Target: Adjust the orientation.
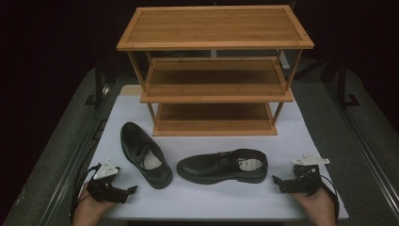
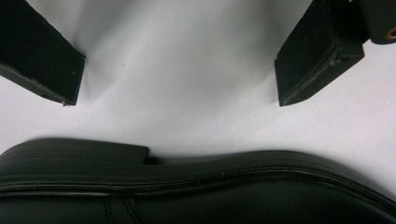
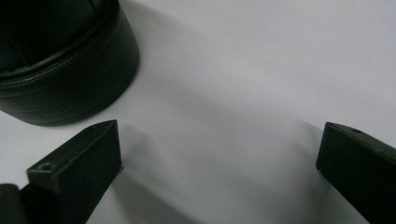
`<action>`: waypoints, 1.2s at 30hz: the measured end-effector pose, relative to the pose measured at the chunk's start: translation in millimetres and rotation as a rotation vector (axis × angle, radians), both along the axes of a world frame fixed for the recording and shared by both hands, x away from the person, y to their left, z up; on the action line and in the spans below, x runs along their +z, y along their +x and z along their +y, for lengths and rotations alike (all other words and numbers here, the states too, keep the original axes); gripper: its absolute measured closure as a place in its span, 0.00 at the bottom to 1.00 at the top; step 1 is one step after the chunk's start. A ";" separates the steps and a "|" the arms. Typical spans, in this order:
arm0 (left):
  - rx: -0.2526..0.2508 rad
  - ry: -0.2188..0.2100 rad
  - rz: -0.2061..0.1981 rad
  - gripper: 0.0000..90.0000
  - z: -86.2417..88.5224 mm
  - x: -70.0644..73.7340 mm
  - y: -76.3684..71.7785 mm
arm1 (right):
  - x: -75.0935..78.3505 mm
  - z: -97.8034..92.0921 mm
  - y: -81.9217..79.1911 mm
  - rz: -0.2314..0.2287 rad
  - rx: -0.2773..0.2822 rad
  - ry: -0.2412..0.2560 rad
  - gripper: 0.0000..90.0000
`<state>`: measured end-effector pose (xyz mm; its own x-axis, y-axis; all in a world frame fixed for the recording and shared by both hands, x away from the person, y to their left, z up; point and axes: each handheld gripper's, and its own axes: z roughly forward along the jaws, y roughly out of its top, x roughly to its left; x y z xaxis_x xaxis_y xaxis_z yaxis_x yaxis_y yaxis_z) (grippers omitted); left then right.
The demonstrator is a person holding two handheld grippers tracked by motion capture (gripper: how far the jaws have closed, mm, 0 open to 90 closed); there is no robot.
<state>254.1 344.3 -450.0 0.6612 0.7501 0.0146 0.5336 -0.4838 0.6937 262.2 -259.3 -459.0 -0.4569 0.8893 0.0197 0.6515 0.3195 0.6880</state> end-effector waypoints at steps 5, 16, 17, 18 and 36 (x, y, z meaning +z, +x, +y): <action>0.034 -0.022 0.012 0.01 3.8 1.4 0.8 | 0.0 -0.1 0.0 -0.001 -0.001 0.001 0.00; 0.091 -0.058 0.003 0.01 14.7 13.7 2.9 | -0.1 0.0 0.0 0.000 0.000 0.000 0.00; 0.091 -0.058 0.003 0.01 14.7 13.7 2.9 | -0.1 0.0 0.0 0.000 0.000 0.000 0.00; 0.098 -0.067 -0.005 0.01 16.7 16.8 4.3 | -0.1 -0.1 0.0 -0.001 0.000 0.000 0.00; 0.144 -0.077 -0.050 0.19 25.3 50.0 42.9 | 0.0 -0.1 0.2 0.000 0.000 0.000 0.00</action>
